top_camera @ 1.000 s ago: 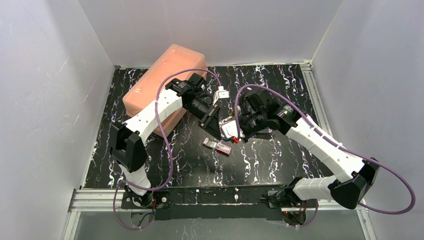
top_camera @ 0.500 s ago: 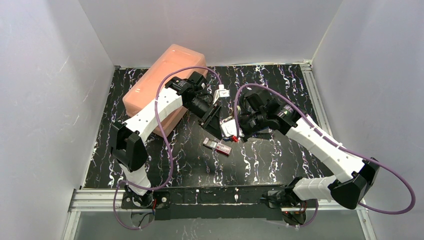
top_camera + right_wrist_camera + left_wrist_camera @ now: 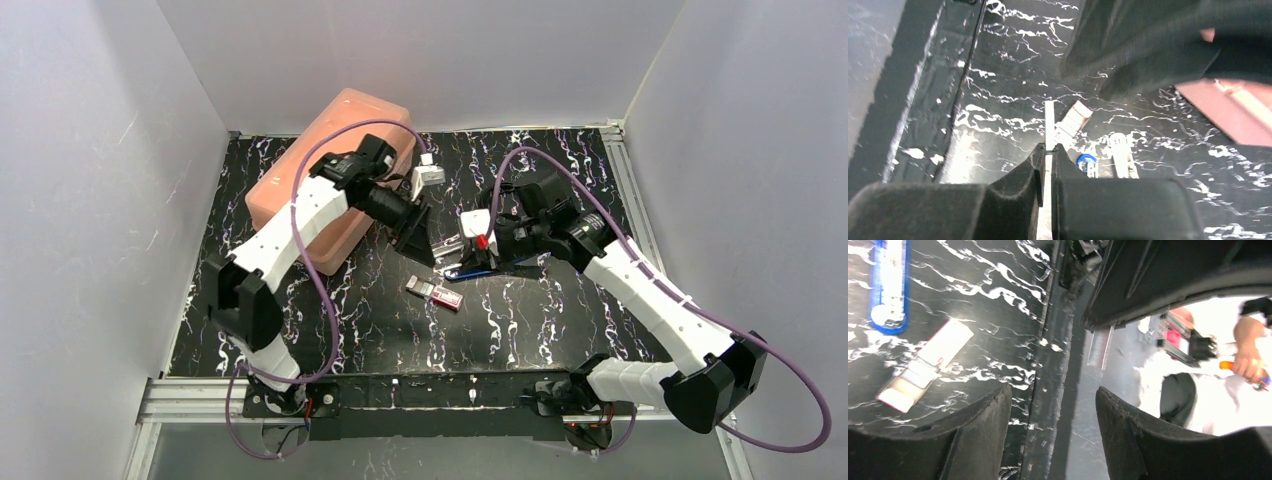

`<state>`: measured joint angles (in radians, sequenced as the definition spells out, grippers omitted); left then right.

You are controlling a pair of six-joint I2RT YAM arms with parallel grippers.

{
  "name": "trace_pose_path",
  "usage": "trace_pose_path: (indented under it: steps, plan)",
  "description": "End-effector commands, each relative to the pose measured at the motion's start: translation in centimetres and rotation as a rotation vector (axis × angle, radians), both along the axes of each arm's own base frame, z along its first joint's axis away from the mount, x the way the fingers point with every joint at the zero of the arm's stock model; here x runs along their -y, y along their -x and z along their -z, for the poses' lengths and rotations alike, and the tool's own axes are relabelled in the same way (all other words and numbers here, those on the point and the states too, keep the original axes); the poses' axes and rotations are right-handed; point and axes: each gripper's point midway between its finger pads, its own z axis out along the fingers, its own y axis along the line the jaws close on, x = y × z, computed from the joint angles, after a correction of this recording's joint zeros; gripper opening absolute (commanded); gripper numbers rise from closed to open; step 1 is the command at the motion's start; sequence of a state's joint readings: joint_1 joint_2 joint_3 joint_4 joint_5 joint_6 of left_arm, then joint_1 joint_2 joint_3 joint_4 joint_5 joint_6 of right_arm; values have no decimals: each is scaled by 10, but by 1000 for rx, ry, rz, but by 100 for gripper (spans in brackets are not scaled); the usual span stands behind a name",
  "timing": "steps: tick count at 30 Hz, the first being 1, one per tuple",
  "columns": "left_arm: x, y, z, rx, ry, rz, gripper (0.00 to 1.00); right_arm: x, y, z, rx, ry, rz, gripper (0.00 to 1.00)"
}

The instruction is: Load the staples into the stapler

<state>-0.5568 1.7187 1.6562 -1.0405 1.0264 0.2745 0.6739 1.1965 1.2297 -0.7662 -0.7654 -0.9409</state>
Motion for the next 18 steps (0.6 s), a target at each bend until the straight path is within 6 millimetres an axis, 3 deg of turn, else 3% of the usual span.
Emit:
trace_pose_path:
  steps: [1, 7, 13, 18]
  plan:
    - [-15, -21, -34, 310, 107, -79, 62, -6, -1, -6, -278, -101, 98, 11]
    - [-26, -43, -50, 715, 178, -123, 80, -16, -30, 5, -677, -189, 278, 13]
    - [-32, -51, -47, 891, 142, -16, 81, -21, -56, 2, -1039, -266, 362, 14]
    - [-27, -55, -47, 1034, 146, 121, 77, -26, -63, 9, -1193, -269, 400, 14]
